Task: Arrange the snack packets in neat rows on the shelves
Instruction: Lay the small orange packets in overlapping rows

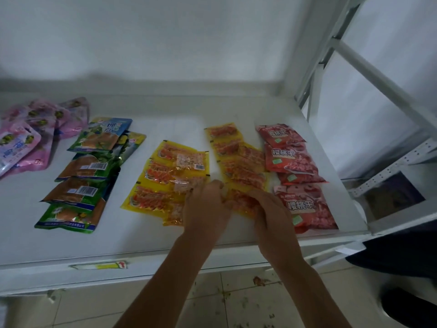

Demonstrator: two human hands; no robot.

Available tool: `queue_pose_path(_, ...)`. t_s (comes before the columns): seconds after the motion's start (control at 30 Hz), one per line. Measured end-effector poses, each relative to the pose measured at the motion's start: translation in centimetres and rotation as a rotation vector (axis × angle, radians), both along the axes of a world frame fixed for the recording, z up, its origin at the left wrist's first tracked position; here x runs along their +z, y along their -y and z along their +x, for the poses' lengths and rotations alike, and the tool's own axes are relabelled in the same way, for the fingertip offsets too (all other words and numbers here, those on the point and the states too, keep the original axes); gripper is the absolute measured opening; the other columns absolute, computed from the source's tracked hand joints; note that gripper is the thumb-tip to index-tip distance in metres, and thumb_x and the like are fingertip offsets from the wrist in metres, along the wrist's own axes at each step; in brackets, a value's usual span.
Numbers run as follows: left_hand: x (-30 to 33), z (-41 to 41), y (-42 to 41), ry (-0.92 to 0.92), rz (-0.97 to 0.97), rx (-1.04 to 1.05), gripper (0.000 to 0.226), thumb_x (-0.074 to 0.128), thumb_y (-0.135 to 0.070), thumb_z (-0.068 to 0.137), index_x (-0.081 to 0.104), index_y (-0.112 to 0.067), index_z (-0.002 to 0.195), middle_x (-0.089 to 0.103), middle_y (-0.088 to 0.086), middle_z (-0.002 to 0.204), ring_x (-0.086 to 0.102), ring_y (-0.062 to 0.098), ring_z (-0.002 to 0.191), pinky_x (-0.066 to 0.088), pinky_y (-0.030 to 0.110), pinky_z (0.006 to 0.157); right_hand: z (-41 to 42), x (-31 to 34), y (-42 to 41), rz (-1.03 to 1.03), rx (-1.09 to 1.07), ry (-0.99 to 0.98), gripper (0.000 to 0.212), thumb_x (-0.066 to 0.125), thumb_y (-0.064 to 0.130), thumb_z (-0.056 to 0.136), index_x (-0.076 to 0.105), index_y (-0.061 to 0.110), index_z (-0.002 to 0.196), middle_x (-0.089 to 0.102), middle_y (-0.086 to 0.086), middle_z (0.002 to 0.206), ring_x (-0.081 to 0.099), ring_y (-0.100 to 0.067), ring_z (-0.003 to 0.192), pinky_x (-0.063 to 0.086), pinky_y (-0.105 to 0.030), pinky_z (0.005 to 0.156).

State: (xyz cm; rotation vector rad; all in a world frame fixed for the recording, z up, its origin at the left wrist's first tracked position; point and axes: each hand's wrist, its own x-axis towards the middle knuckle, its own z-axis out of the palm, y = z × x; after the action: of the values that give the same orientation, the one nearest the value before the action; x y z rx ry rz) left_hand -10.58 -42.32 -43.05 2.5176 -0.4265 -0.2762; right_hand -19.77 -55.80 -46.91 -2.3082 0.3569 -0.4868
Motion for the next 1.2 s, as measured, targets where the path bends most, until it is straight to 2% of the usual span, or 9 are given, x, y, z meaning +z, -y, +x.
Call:
queue_pose_path(0.13, -0.2, 0.5, -0.7, 0.005, -0.024, 0.055, 0.009, 0.071, -0.035, 0.092, 0.076, -0.027, 0.094, 0.062, -0.009, 0.090, 0.062, 0.025, 0.108, 0.048, 0.044, 0.100, -0.4, 0.4, -0.2, -0.220, -0.193, -0.037, 0.024, 0.061, 0.023, 0.094, 0.071, 0.008, 0.109, 0.066, -0.012, 0.109, 0.059, -0.035, 0.101, 0.048, -0.043, 0.085)
queue_pose_path(0.2, -0.2, 0.9, -1.1, -0.074, -0.117, 0.074, 0.020, 0.073, -0.031, 0.091, 0.067, -0.031, 0.071, 0.054, -0.017, 0.069, 0.065, 0.024, 0.090, 0.052, 0.042, 0.088, -0.3, 1.3, -0.7, -0.291, -0.232, -0.081, 0.034, 0.057, 0.040, 0.095, 0.073, 0.011, 0.100, 0.069, -0.009, 0.099, 0.061, -0.034, 0.092, 0.051, -0.046, 0.081)
queue_pose_path(0.3, -0.1, 1.4, -1.4, -0.162, -0.262, 0.093, 0.039, 0.074, -0.025, 0.093, 0.059, -0.018, 0.058, 0.049, -0.013, 0.047, 0.051, 0.014, 0.059, 0.039, 0.031, 0.065, 0.7, 2.9, -1.1, 0.003, -0.243, -0.273, 0.049, 0.050, 0.064, 0.094, 0.074, 0.022, 0.105, 0.071, 0.004, 0.102, 0.064, -0.023, 0.100, 0.052, -0.043, 0.090)
queue_pose_path(0.4, 0.4, 1.4, -1.4, -0.203, -0.355, 0.107, 0.037, 0.073, -0.033, 0.094, 0.068, -0.008, 0.068, 0.051, -0.006, 0.048, 0.046, 0.011, 0.050, 0.036, 0.028, 0.060, 1.5, 3.8, -1.0, 0.341, -0.300, -0.267, 0.034, 0.073, 0.052, 0.091, 0.072, 0.021, 0.106, 0.071, 0.010, 0.097, 0.067, -0.011, 0.094, 0.052, -0.030, 0.080)
queue_pose_path(0.6, 0.4, 1.4, -1.1, -0.242, -0.401, 0.125, 0.026, 0.088, -0.036, 0.083, 0.071, -0.033, 0.063, 0.075, -0.011, 0.067, 0.073, 0.011, 0.070, 0.062, 0.039, 0.077, 1.9, 3.4, -1.3, 0.941, -0.396, -0.078, 0.037, 0.085, 0.014, 0.085, 0.064, 0.011, 0.114, 0.076, 0.005, 0.077, 0.068, -0.009, 0.068, 0.056, -0.025, 0.061)
queue_pose_path(0.73, 0.0, 1.5, -1.4, -0.247, -0.418, 0.116, 0.018, 0.088, -0.031, 0.083, 0.076, -0.030, 0.069, 0.077, -0.011, 0.071, 0.075, 0.013, 0.076, 0.063, 0.045, 0.082, 1.7, 3.1, -1.4, 0.957, -0.255, -0.078, 0.003, 0.077, 0.010, 0.091, 0.079, 0.007, 0.092, 0.071, -0.002, 0.067, 0.062, -0.013, 0.059, 0.053, -0.020, 0.053)
queue_pose_path(0.9, 0.4, 1.3, -1.3, -0.191, -0.389, 0.093, 0.025, 0.080, -0.043, 0.089, 0.078, -0.025, 0.073, 0.074, -0.010, 0.066, 0.073, 0.013, 0.071, 0.061, 0.044, 0.079, 1.6, 2.7, -1.4, 0.915, -0.243, -0.064, 0.022, 0.067, 0.018, 0.100, 0.076, -0.002, 0.094, 0.066, -0.012, 0.058, 0.062, -0.015, 0.047, 0.054, -0.024, 0.049)
queue_pose_path(1.07, 0.3, 1.5, -1.2, -0.177, -0.341, 0.079, 0.019, 0.086, -0.033, 0.085, 0.074, -0.024, 0.072, 0.075, -0.008, 0.069, 0.073, 0.013, 0.074, 0.061, 0.044, 0.080, 2.1, 3.2, -1.0, 0.949, -0.200, -0.144, 0.007, 0.068, 0.007, 0.099, 0.072, 0.004, 0.094, 0.073, -0.017, 0.070, 0.071, -0.019, 0.054, 0.062, -0.031, 0.054)
queue_pose_path(1.2, 1.4, 1.9, -1.8, -0.270, -0.421, 0.085, 0.022, 0.088, -0.031, 0.083, 0.073, -0.030, 0.067, 0.076, -0.010, 0.069, 0.072, 0.006, 0.071, 0.059, 0.036, 0.079, 3.7, 4.1, 0.0, 1.126, -0.235, -0.258, 0.024, 0.064, 0.038, 0.101, 0.071, 0.016, 0.107, 0.080, -0.012, 0.093, 0.079, -0.030, 0.077, 0.064, -0.042, 0.062)
